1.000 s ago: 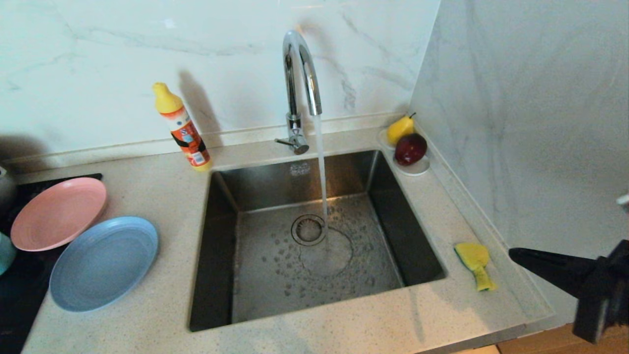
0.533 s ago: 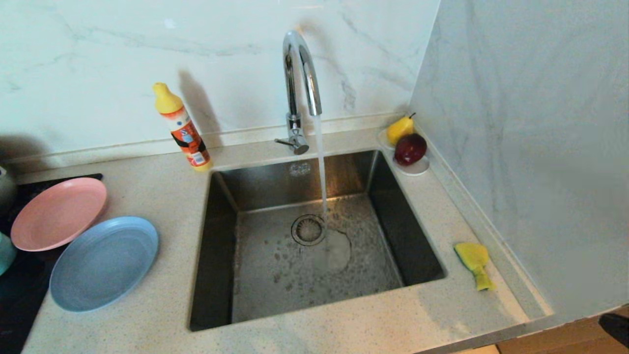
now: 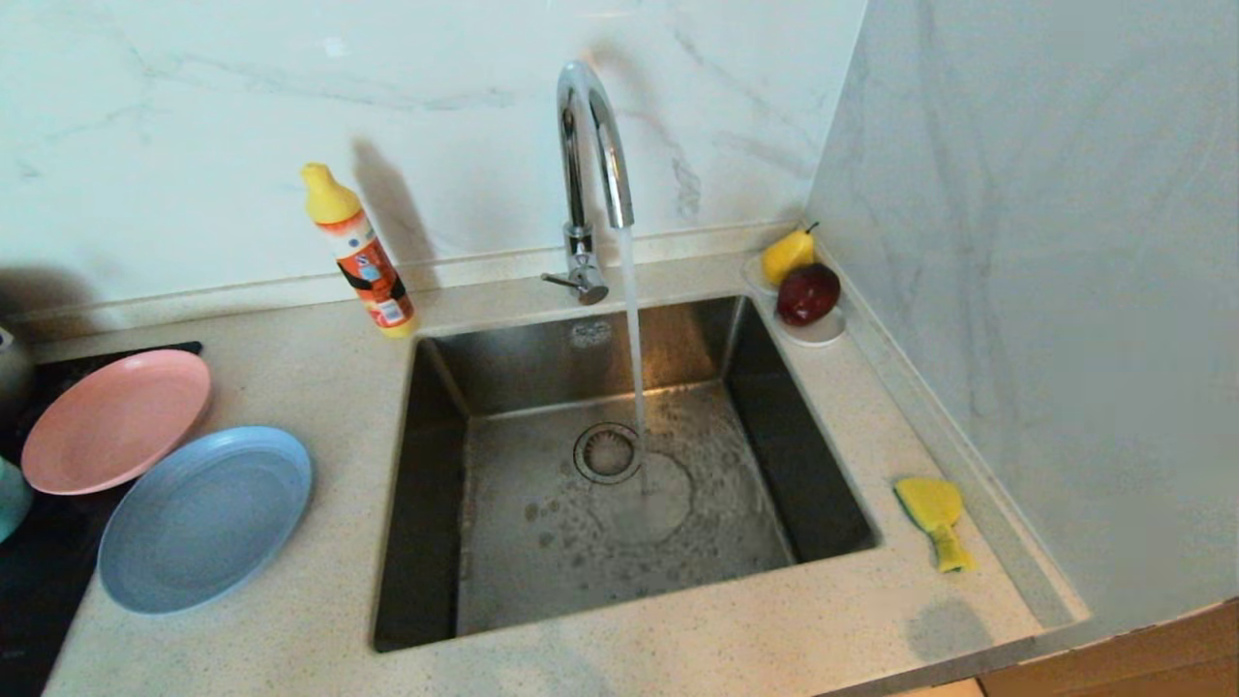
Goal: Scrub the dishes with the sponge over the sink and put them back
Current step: Turn off the faucet
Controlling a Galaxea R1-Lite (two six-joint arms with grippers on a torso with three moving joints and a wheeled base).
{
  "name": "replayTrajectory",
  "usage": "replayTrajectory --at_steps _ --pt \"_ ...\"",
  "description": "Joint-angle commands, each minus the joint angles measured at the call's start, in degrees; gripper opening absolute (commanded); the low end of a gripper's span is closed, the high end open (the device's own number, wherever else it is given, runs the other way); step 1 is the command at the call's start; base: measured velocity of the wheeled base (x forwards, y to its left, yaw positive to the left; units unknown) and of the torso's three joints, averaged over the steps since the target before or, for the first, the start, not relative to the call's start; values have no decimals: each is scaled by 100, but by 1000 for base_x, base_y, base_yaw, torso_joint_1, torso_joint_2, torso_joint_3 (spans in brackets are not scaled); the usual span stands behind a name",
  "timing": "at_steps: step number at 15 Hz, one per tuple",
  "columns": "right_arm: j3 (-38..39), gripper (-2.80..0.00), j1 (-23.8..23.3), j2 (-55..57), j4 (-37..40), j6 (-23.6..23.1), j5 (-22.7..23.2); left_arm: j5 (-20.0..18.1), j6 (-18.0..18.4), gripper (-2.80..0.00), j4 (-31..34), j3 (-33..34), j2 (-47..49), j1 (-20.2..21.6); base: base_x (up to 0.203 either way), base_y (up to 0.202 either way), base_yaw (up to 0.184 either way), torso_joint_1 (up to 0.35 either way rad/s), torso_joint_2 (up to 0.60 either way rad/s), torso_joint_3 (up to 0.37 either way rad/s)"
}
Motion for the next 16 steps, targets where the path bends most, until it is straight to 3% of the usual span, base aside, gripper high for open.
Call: replayTrajectory --at_steps 1,16 --pt "73 -280 -81 -897 625 23 -344 -2 1 -280 2 32 -1 0 0 0 0 0 0 0" --pt "45 -280 -93 -987 765 82 -439 10 1 -280 2 35 -1 0 0 0 0 0 0 0"
